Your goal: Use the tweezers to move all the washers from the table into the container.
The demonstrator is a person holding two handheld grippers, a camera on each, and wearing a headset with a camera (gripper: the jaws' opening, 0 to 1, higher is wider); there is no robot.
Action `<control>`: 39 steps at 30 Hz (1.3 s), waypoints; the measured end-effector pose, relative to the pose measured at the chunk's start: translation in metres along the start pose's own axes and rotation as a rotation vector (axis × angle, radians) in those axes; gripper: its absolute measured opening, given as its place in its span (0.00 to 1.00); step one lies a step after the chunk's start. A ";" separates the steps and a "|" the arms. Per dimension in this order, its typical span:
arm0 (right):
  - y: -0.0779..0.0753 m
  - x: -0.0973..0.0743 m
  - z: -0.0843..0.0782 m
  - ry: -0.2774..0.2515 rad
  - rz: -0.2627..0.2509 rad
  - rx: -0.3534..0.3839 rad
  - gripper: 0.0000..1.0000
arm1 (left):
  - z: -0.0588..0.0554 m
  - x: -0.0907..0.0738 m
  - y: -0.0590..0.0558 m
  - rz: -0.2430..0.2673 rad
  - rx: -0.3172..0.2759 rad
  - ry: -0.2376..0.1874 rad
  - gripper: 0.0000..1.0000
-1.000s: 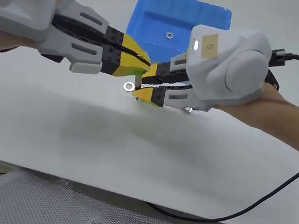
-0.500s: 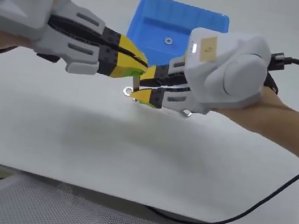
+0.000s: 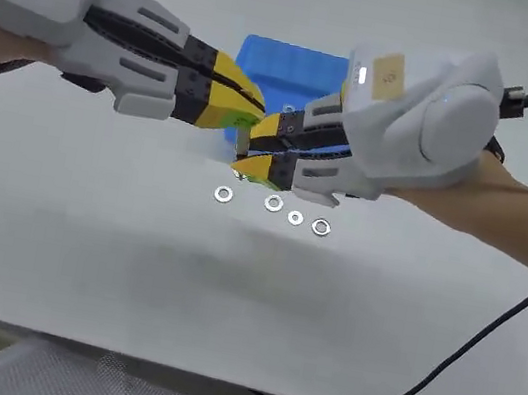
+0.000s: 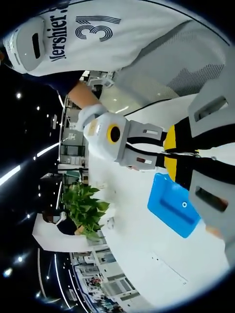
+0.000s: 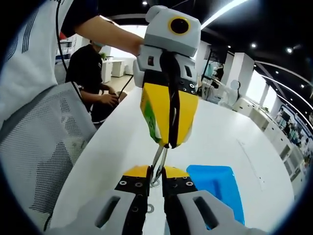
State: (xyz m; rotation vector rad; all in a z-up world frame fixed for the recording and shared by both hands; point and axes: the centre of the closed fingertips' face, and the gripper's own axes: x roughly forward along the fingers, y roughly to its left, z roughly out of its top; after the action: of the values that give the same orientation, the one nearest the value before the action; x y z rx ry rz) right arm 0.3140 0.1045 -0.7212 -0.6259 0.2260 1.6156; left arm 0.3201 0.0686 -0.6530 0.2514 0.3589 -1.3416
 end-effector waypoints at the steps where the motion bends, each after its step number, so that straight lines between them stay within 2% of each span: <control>1: -0.003 -0.002 0.003 -0.003 -0.010 -0.005 0.10 | 0.004 0.000 0.002 0.000 0.011 0.002 0.05; 11: -0.027 -0.020 0.012 -0.013 -0.073 -0.026 0.10 | 0.025 0.003 0.018 -0.013 0.071 0.006 0.05; 16: -0.043 -0.029 0.009 -0.012 -0.107 -0.031 0.10 | 0.034 0.010 0.029 -0.019 0.095 -0.001 0.05; 17: -0.052 -0.030 0.006 -0.011 -0.115 -0.030 0.10 | 0.035 0.011 0.032 -0.020 0.102 0.000 0.05; 22: -0.072 -0.035 -0.005 -0.006 -0.147 -0.012 0.10 | 0.038 0.022 0.048 -0.023 0.116 -0.007 0.05; 29: -0.088 -0.034 -0.026 0.014 -0.160 0.014 0.10 | 0.032 0.036 0.065 -0.030 0.118 -0.017 0.05; 35: -0.095 -0.026 -0.046 0.039 -0.153 0.024 0.10 | 0.017 0.046 0.081 -0.035 0.084 -0.020 0.05; 39: -0.099 -0.022 -0.057 0.052 -0.151 0.037 0.11 | 0.007 0.053 0.089 -0.032 0.084 -0.018 0.05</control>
State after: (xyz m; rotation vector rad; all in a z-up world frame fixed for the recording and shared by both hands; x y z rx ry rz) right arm 0.4254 0.0732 -0.7365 -0.6416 0.2406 1.4483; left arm 0.4174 0.0373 -0.6699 0.3046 0.2925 -1.3912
